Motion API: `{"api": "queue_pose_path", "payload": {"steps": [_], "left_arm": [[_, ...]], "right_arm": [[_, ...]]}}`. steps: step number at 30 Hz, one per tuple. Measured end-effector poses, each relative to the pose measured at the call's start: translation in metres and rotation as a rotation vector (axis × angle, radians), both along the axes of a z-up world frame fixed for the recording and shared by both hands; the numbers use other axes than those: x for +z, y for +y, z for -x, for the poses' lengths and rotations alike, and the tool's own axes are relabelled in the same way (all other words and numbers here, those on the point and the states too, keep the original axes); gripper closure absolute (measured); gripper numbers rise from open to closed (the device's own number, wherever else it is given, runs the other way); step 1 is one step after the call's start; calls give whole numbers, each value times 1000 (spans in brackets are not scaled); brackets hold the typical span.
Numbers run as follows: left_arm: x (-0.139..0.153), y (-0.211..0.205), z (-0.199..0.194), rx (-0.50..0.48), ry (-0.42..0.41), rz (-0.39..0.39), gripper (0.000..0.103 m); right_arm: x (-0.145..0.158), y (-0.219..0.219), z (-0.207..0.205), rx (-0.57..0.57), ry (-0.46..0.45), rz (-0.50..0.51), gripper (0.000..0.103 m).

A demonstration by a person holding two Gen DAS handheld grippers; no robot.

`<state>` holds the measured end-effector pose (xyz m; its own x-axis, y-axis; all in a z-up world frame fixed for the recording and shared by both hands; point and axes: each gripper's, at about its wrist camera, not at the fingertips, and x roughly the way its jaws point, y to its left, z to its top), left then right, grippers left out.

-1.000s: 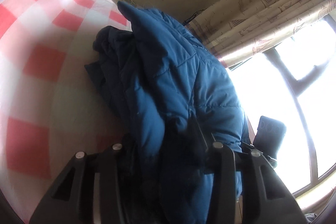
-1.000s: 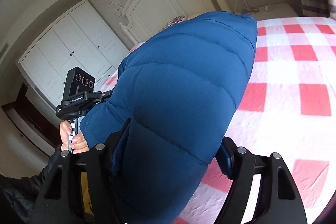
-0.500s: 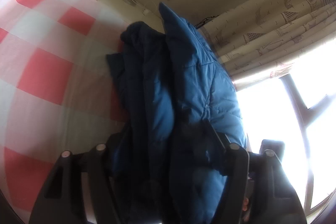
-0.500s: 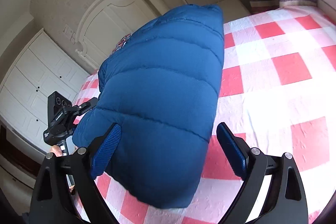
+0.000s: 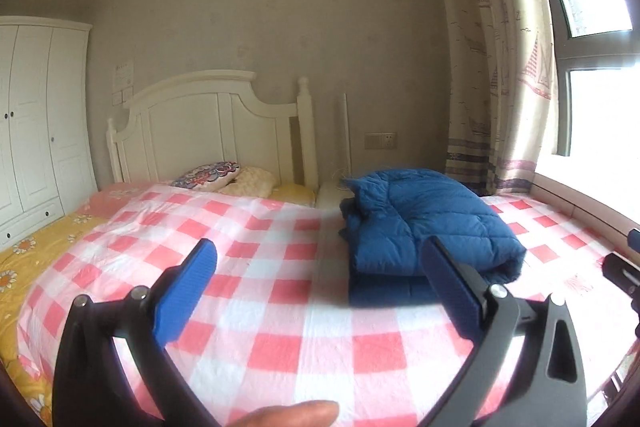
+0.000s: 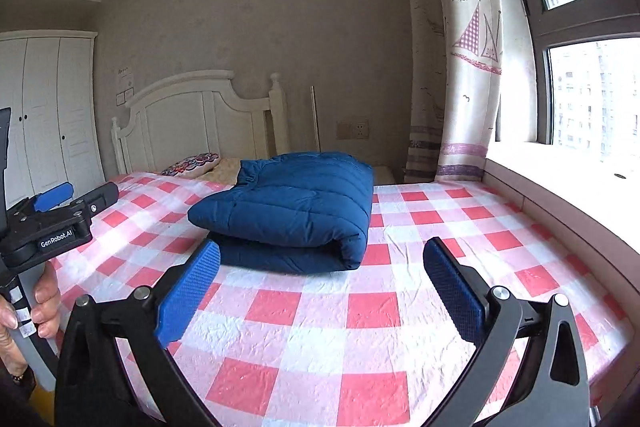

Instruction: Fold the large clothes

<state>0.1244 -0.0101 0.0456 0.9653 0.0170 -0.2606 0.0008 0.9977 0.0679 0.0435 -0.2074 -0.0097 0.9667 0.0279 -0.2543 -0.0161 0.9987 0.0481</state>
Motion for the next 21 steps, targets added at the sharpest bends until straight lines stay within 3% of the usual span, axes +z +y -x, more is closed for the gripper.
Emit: {"api": "queue_pose_path", "payload": {"steps": [7, 21], "left_arm": [[-39, -11, 58, 4, 26, 24, 2], [-61, -6, 64, -9, 90, 54, 2]], "right_arm": [[-21, 16, 23, 4, 49, 75, 5], [-28, 16, 23, -22, 74, 76, 5]]}}
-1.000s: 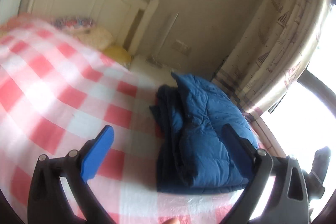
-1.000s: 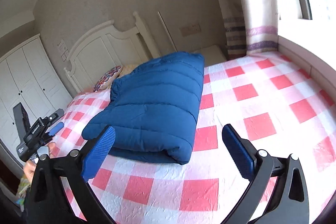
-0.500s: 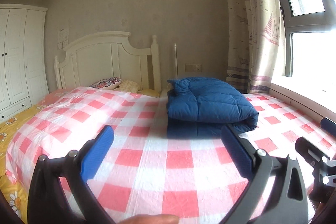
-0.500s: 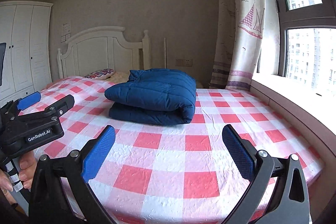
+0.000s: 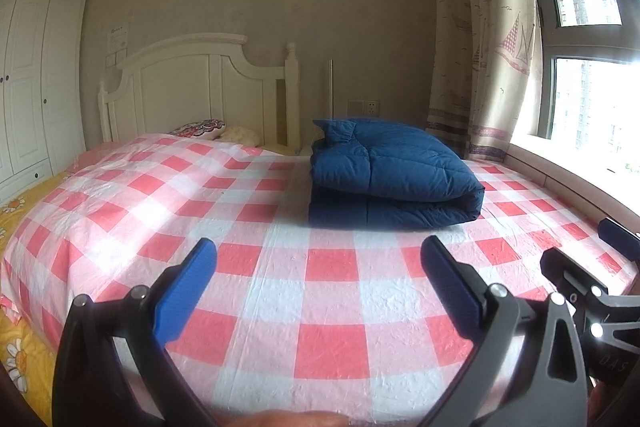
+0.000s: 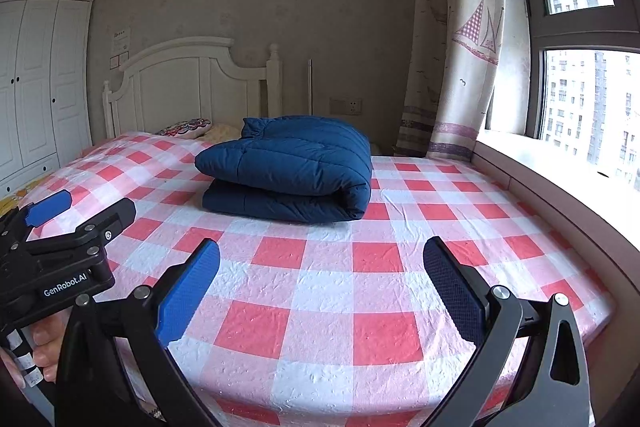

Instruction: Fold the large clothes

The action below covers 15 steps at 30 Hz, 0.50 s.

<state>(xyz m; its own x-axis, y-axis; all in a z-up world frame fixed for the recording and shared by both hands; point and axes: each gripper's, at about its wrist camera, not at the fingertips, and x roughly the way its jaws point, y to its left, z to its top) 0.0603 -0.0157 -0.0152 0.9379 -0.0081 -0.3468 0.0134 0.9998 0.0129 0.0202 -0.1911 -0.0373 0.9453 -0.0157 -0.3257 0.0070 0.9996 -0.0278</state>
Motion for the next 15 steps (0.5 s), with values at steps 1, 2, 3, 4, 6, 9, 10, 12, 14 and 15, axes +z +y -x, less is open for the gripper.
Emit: {"api": "queue_pose_path", "payload": {"steps": [1, 2, 3, 4, 6, 9, 10, 12, 14, 15], "left_arm": [[0, 0, 0, 0, -1, 0, 2], [0, 0, 0, -1, -1, -1, 2], [0, 0, 1, -1, -3, -2, 2], [0, 0, 1, 0, -6, -3, 2], [1, 0, 2, 0, -9, -5, 2], [1, 0, 2, -1, -9, -8, 2], [0, -1, 2, -1, -8, -9, 2], [0, -1, 2, -2, -8, -8, 2], [0, -1, 2, -2, -8, -8, 2], [0, -1, 2, -2, -8, -8, 2]], "right_arm": [[0, 0, 0, 0, -1, -1, 5], [0, -1, 1, 1, -2, -3, 5], [0, -1, 1, 3, -2, -4, 5], [-1, -1, 1, 4, -1, -4, 5], [-1, -1, 1, 5, -1, -2, 5], [-2, -1, 2, 9, -2, -3, 5], [-2, 0, 2, 10, -3, -2, 5], [-2, 0, 2, 13, -4, 2, 5], [-2, 1, 3, 15, -6, 4, 5], [-2, 1, 3, 17, -6, 6, 5]]}}
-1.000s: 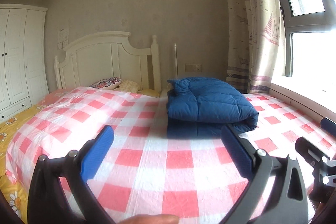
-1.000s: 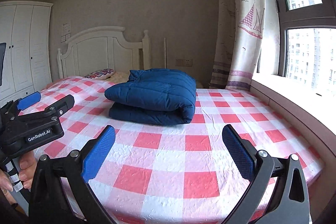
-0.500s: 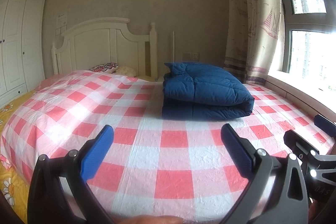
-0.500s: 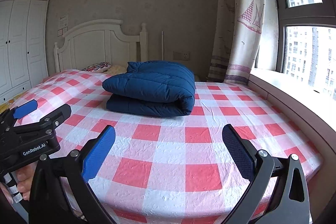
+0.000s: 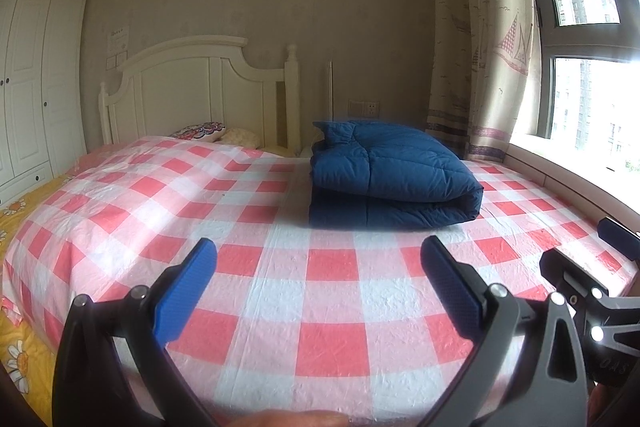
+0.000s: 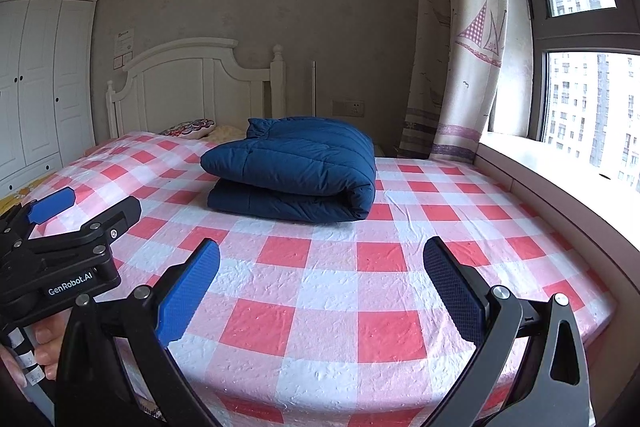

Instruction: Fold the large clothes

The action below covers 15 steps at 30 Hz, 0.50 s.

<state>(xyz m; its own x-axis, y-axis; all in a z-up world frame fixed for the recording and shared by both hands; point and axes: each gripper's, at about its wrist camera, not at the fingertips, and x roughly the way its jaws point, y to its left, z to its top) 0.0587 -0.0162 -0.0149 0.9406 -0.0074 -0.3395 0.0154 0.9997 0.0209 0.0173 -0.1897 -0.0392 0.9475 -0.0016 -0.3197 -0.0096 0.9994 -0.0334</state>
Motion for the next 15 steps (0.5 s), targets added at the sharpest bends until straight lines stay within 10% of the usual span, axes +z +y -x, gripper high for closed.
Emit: {"api": "queue_pose_path", "payload": {"steps": [15], "left_arm": [[-1, 0, 2, 4, -1, -1, 2]], "right_arm": [[-2, 1, 0, 7, 8, -5, 5]]}}
